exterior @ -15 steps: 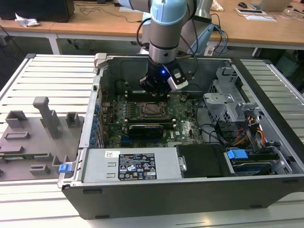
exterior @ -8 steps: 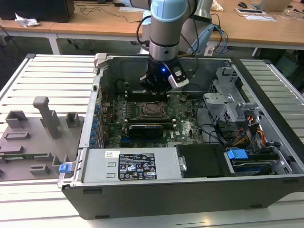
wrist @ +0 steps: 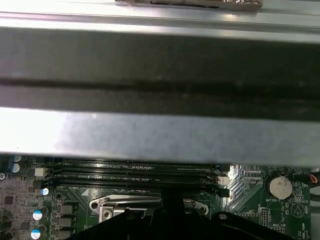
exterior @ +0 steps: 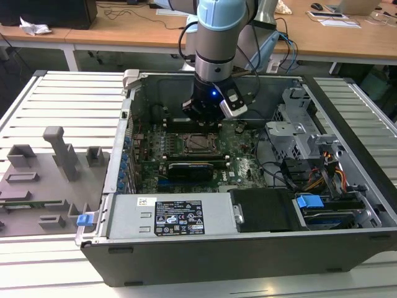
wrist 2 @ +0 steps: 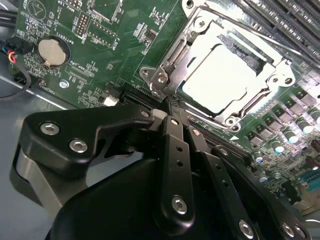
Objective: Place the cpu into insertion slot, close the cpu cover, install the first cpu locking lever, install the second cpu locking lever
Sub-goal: 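Install the first cpu locking lever, then install the second cpu locking lever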
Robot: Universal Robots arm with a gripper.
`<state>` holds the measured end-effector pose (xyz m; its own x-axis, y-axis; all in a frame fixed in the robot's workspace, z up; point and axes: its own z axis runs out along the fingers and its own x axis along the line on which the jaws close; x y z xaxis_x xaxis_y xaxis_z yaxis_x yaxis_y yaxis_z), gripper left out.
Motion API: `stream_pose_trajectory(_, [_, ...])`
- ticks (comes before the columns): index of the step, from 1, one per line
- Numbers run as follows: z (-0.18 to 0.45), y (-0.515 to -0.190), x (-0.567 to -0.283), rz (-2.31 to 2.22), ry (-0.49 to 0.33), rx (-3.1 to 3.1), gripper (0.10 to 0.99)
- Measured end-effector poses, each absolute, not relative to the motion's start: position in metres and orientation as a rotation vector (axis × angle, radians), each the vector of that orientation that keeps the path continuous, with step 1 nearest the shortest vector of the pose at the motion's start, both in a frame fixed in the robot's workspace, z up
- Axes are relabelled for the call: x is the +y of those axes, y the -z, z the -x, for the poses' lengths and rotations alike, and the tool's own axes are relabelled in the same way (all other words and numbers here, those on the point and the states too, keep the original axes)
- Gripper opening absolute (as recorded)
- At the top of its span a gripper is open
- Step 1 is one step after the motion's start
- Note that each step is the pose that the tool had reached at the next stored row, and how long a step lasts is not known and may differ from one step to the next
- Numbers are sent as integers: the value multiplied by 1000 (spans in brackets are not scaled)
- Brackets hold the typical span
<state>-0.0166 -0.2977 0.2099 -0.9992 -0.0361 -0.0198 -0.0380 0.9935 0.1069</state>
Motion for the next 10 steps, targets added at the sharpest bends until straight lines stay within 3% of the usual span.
stream_pose_trajectory(10, [17, -210, -306, 58, -168, 3119, 102])
